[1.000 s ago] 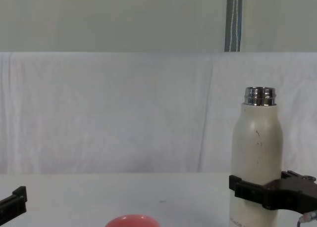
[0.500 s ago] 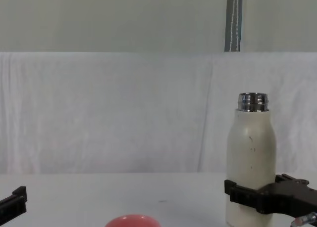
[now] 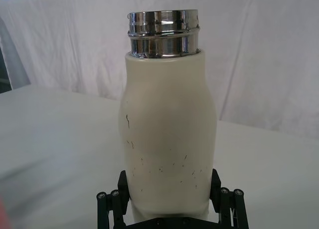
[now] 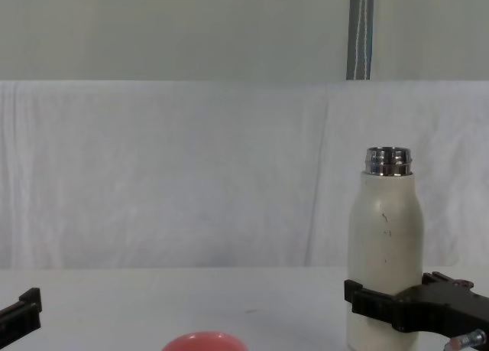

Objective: Grasp the thermos with one hand and pour water into the cup lid.

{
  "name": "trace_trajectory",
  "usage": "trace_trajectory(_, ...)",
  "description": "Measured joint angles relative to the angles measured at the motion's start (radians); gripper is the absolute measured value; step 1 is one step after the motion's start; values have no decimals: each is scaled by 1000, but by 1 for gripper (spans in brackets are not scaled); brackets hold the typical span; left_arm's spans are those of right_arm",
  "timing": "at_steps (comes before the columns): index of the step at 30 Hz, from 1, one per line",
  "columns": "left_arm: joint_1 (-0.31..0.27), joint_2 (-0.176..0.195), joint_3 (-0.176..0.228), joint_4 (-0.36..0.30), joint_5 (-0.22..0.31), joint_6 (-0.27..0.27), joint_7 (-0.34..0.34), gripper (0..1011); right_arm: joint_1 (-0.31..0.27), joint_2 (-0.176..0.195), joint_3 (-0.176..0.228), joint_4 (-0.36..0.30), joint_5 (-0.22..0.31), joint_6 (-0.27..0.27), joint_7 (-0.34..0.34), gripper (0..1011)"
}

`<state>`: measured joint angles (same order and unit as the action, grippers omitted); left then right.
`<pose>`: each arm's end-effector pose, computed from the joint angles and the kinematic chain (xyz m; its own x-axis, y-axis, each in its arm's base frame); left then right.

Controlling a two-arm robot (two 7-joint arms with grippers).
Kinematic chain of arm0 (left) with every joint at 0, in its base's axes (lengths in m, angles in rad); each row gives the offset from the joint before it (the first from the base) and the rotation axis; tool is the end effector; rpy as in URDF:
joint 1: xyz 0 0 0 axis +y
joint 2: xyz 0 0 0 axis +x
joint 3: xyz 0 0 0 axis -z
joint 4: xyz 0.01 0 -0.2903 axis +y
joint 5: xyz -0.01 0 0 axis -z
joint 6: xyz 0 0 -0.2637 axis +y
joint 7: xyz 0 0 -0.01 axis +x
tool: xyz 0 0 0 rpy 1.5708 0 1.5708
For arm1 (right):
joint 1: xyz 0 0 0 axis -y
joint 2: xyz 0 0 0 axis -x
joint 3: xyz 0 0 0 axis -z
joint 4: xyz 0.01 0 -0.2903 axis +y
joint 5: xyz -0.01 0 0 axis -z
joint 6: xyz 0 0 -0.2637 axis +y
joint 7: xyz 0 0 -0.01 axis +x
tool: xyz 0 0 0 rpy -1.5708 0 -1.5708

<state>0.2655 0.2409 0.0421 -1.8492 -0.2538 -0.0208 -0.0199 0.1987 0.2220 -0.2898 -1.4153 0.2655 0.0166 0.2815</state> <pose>0.2080 0.0423 -0.2854 0.1244 0.9917 -0.0327 -0.9921 0.1239 -0.0176 0.3314 0.0023 -0.2922 0.5012 -0.8652 -0.0098 0.8645 0.5012 -0.0375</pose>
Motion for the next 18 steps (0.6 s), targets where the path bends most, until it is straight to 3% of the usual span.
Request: trace_trajectory(18,0,0,0,0,0,0,0,1001,7,-6,2,14,4,7,1,953)
